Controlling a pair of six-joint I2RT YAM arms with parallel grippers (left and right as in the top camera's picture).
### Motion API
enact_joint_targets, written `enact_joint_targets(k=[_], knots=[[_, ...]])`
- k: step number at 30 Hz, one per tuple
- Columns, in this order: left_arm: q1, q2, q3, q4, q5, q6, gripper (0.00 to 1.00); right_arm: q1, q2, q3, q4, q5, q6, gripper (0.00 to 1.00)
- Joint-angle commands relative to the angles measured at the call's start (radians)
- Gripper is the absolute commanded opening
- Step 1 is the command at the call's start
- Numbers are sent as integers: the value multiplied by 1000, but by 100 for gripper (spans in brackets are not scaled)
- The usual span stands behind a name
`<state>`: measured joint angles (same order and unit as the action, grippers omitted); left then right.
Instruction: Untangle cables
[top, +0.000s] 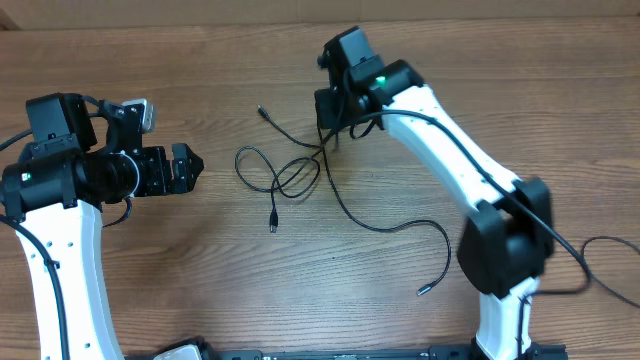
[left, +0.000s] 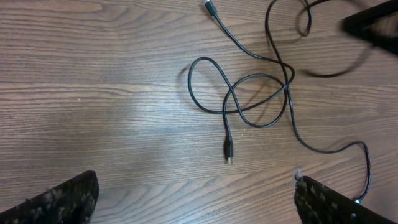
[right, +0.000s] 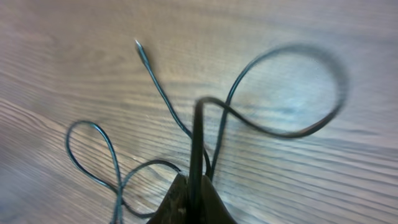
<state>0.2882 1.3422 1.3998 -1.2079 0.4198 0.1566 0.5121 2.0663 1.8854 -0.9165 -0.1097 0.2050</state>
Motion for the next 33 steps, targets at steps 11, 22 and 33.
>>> enact_joint_targets(k=[11, 22, 33], knots=[[0, -5, 10, 1, 18, -11, 100, 2, -449, 67, 56, 254, -6, 4], [0, -5, 10, 1, 18, -11, 100, -97, -493, 63, -60, 505, -1, 4], [0, -5, 10, 1, 18, -11, 100, -195, -378, 58, -164, 203, -6, 4]])
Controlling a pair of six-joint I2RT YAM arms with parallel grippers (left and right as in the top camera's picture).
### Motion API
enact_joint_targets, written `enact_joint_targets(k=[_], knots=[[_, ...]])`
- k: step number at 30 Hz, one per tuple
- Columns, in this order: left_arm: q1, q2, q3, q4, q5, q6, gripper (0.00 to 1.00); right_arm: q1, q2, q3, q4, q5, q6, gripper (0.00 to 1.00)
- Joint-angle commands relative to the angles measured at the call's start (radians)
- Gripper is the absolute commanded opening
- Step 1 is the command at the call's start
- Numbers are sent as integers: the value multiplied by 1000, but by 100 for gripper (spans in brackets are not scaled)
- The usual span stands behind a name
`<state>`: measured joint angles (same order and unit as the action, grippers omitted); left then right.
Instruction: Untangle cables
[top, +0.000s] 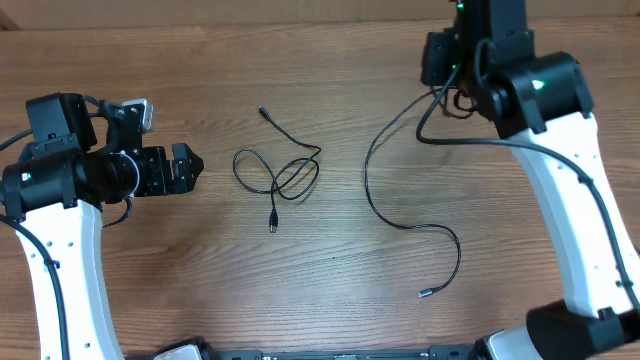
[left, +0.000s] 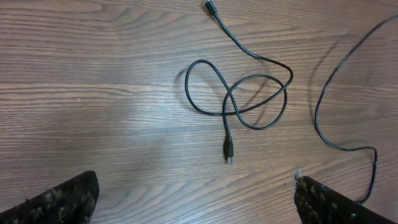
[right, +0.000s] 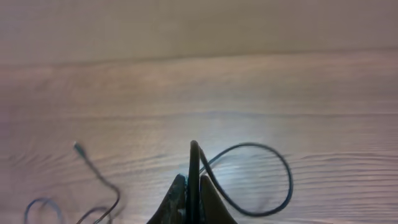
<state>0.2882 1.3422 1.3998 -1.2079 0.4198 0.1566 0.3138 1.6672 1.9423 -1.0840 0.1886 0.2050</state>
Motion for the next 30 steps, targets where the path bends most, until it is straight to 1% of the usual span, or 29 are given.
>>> enact_joint_targets(k=[1, 6, 8, 10, 11, 12, 13, 14, 15, 16, 19, 22, 23, 26, 30], knots=[[0, -5, 10, 1, 18, -11, 100, 11, 36, 1, 3, -117, -10, 4], [0, -5, 10, 1, 18, -11, 100, 18, 78, 1, 1, -122, -20, 4], [0, -5, 10, 1, 18, -11, 100, 2, 110, 1, 0, -71, -19, 4], [0, -5, 10, 1, 18, -11, 100, -21, 154, 1, -1, -24, -19, 7], [0, -5, 10, 1, 18, -11, 100, -33, 171, 1, -2, -21, -20, 12], [0, -5, 10, 1, 18, -11, 100, -51, 195, 1, -8, -22, -19, 20], [0, -5, 10, 1, 18, -11, 100, -61, 208, 1, -15, -22, -9, 31], [0, -5, 10, 1, 18, -11, 100, -73, 223, 1, -27, -21, 14, 44], [0, -5, 10, 1, 18, -11, 100, -85, 237, 1, -44, -25, 43, 78], [0, -5, 10, 1, 18, -11, 100, -96, 249, 1, -66, -26, 76, 100], [0, -5, 10, 1, 18, -11, 100, -113, 274, 1, -124, -39, 126, 100], [0, -5, 10, 1, 18, -11, 99, -113, 287, 1, -164, -126, 124, 100], [0, -5, 10, 1, 18, -11, 100, -109, 288, 1, -174, -196, 122, 100], [0, -5, 10, 1, 18, -11, 100, -100, 288, 1, -195, -290, 120, 100], [0, -5, 10, 1, 18, -11, 100, -72, 288, -13, -198, -326, 121, 100]])
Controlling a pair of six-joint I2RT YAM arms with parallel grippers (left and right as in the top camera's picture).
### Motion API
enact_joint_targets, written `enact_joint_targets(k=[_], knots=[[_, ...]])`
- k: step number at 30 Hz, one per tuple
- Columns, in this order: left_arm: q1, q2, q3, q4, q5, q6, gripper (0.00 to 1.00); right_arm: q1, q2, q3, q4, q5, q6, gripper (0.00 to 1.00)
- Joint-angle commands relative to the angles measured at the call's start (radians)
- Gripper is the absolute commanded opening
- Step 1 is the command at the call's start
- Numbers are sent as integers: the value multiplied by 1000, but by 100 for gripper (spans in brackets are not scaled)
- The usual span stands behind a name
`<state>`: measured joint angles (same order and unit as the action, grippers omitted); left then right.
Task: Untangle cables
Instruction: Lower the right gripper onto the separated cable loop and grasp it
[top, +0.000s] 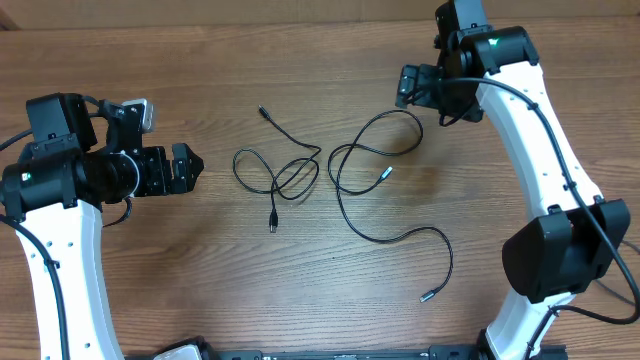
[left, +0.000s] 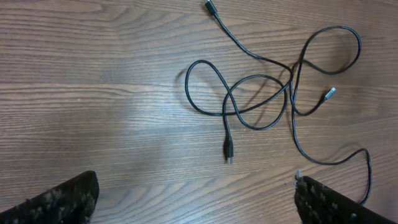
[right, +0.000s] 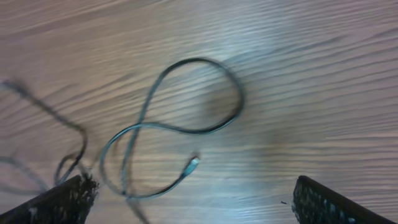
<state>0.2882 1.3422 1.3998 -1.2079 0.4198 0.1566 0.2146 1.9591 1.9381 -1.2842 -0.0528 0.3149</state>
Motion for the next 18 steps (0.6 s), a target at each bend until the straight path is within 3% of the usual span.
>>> enact_joint_targets(k=[1, 14, 18], knots=[[0, -5, 10, 1, 18, -11, 100, 35, -3, -15, 5, -85, 11, 100], [0, -5, 10, 1, 18, -11, 100, 212, 0, -319, 264, -125, 43, 100], [0, -5, 10, 1, 18, -11, 100, 241, 0, -409, 337, -125, -91, 100]])
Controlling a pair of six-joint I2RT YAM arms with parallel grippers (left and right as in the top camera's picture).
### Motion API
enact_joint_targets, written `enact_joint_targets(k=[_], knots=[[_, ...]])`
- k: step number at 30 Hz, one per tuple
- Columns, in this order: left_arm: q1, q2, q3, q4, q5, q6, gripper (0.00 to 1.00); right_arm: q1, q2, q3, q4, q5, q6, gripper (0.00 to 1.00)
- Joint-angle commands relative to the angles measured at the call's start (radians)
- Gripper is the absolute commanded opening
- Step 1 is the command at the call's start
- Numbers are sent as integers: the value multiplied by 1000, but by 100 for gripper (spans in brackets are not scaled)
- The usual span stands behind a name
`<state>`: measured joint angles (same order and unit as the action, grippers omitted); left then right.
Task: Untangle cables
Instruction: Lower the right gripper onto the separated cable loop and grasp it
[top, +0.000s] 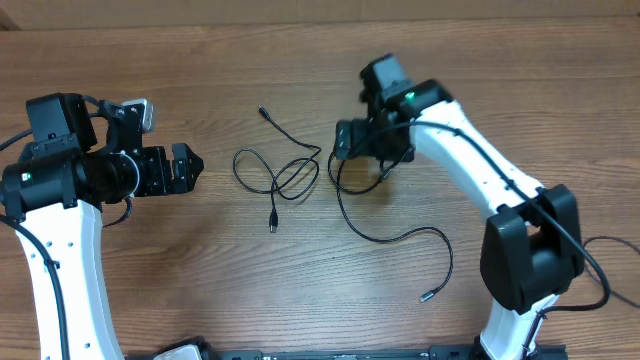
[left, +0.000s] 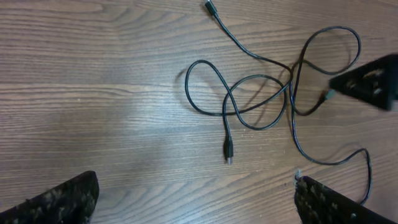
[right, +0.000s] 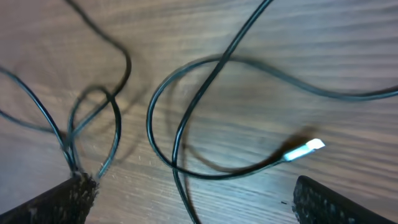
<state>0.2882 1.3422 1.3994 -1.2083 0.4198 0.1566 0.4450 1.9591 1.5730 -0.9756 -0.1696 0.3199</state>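
Observation:
A short black cable (top: 281, 176) lies in a pretzel loop mid-table, seen also as the short cable (left: 239, 102) in the left wrist view, its plug (left: 228, 151) pointing toward me. A longer black cable (top: 390, 233) curls to its right. That cable's loop (left: 329, 37) crosses the short cable's right edge, and its silver tip (right: 308, 148) lies on the wood. My right gripper (top: 362, 152) hangs open low over that loop, and in its own view the right gripper (right: 196, 200) has nothing between its fingers. My left gripper (top: 190, 166) stands open to the left, apart from both cables.
The bare wooden table (top: 200, 270) stretches around the cables. The long cable's far plug (top: 424, 293) lies near the front right. The right arm's white links (top: 480, 170) slant across the right half.
My open right gripper has moved from the far right to low over the long cable's loop, next to the short cable. Neither cable nor the left arm has moved.
My right gripper was first shut on the long cable over the tangle. Then it held that cable up at the far right, apart from the short one. Then it was open, with the cable lying looped against the short cable. Now it hangs over that loop.

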Motion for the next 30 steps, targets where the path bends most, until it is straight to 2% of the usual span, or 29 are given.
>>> enact_joint_targets(k=[1, 5, 9, 13, 20, 26, 30], knots=[[0, -5, 11, 1, 18, -11, 100, 15, 0, -68, 48, -8, -138, 100], [0, -5, 11, 2, 18, -11, 99, 22, 0, -151, 118, -16, -220, 100], [0, -5, 11, 1, 18, -11, 100, 22, 0, -222, 191, -19, -225, 100], [0, -5, 11, 2, 18, -11, 100, 34, 2, -271, 274, -70, -290, 100], [0, -5, 11, 2, 18, -11, 100, 96, 2, -284, 391, -63, -291, 100], [0, -5, 11, 2, 18, -11, 100, 133, 19, -295, 434, 20, -292, 100], [0, -5, 11, 2, 18, -11, 100, 138, 63, -296, 433, 19, -292, 95]])
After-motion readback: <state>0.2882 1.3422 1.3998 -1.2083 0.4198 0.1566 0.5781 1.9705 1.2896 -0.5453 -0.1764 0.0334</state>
